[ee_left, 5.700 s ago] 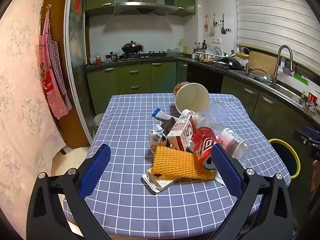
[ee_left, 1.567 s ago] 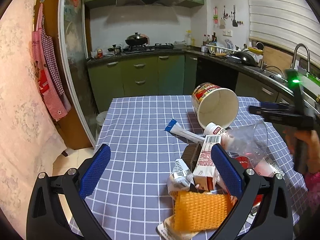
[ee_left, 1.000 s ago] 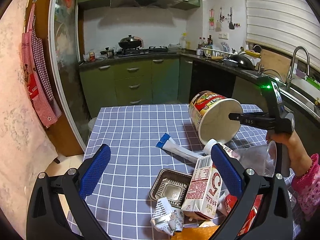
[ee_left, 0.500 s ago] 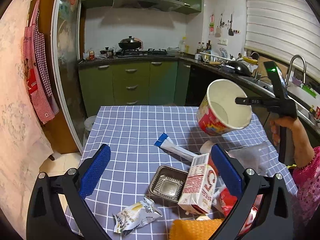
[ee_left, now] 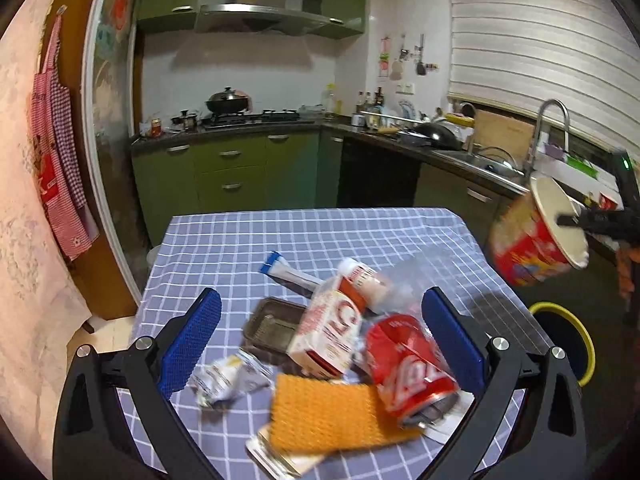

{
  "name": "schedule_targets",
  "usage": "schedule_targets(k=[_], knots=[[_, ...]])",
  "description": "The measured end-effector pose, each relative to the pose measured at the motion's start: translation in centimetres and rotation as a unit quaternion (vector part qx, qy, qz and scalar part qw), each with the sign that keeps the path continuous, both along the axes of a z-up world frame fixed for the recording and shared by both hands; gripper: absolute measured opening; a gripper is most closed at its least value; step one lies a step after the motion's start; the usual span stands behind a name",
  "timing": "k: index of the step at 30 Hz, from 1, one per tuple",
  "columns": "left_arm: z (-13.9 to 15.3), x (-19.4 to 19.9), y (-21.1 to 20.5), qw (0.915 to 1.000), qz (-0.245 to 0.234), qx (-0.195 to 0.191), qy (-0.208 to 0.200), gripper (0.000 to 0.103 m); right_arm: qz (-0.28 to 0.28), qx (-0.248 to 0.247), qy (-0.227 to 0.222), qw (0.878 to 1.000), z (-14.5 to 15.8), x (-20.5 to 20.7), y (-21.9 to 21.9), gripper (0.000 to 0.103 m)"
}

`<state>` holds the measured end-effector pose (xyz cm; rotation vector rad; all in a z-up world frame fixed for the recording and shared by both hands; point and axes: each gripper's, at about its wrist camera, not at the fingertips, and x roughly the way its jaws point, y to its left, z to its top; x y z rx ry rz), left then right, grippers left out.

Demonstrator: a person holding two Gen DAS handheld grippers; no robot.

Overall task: Collect trash
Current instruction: 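Carry the noodle cup over the yellow-rimmed bin and open the right tool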

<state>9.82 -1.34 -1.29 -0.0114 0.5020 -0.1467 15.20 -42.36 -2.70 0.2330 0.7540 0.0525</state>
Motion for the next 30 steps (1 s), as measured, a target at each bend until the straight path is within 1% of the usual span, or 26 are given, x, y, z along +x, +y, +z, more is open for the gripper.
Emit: schedule_targets(k=[3, 7, 12, 16, 17, 18, 19, 21, 24, 25, 26, 30], knots=[[-0.1, -0.8, -1.2, 0.9998, -0.014, 0.008, 0.006, 0.099, -0.062, 0.006, 0.047, 0.997, -3.4, -3.7, -5.3, 0.005], [-0.8, -1.6, -3.3, 0.999, -0.033, 0.019, 0.023, 0.099, -0.109, 0.022, 0.099, 0.989, -8.0, -7.0, -9.6, 0.005], [-2.0, -2.1, -5.6, 0.997, -0.051, 0.026, 0.053, 0.099, -0.134, 0.03, 0.136, 0.981, -12.8, -7.6, -12.0, 0.007], [-3.0, -2.2, -6.1, 0.9955, -0.048, 0.032, 0.075, 0.099, -0.146, 0.034, 0.157, 0.976, -15.8, -6.8, -13.4, 0.007], [-3.4, -2.1, -6.1, 0.9952, -0.046, 0.034, 0.08, 0.099, -0.146, 0.034, 0.161, 0.976, -16.3, -6.7, -13.5, 0.008], [-3.5, -1.8, -6.0, 0.9949, -0.045, 0.034, 0.084, 0.099, -0.145, 0.037, 0.164, 0.975, -16.9, -6.6, -13.5, 0.01], [-3.7, -1.8, -6.1, 0.9946, -0.043, 0.032, 0.089, 0.099, -0.145, 0.04, 0.165, 0.975, -17.1, -6.3, -13.6, 0.012], [-4.0, -1.4, -6.2, 0.994, -0.042, 0.03, 0.097, 0.099, -0.147, 0.043, 0.164, 0.975, -17.5, -6.5, -13.9, 0.02], [-4.3, -1.1, -6.8, 0.9933, -0.047, 0.034, 0.1, 0.099, -0.145, 0.044, 0.155, 0.976, -17.2, -6.7, -13.7, 0.022], [-4.6, -0.9, -6.9, 0.993, -0.049, 0.037, 0.101, 0.099, -0.146, 0.043, 0.152, 0.977, -16.6, -5.8, -13.2, 0.022], [-4.7, -0.8, -7.0, 0.9927, -0.051, 0.038, 0.103, 0.099, -0.146, 0.04, 0.149, 0.977, -16.4, -5.7, -13.2, 0.022], [-5.7, 0.0, -7.4, 0.9907, -0.057, 0.04, 0.117, 0.099, -0.138, 0.04, 0.135, 0.98, -15.2, -6.5, -12.3, 0.024]])
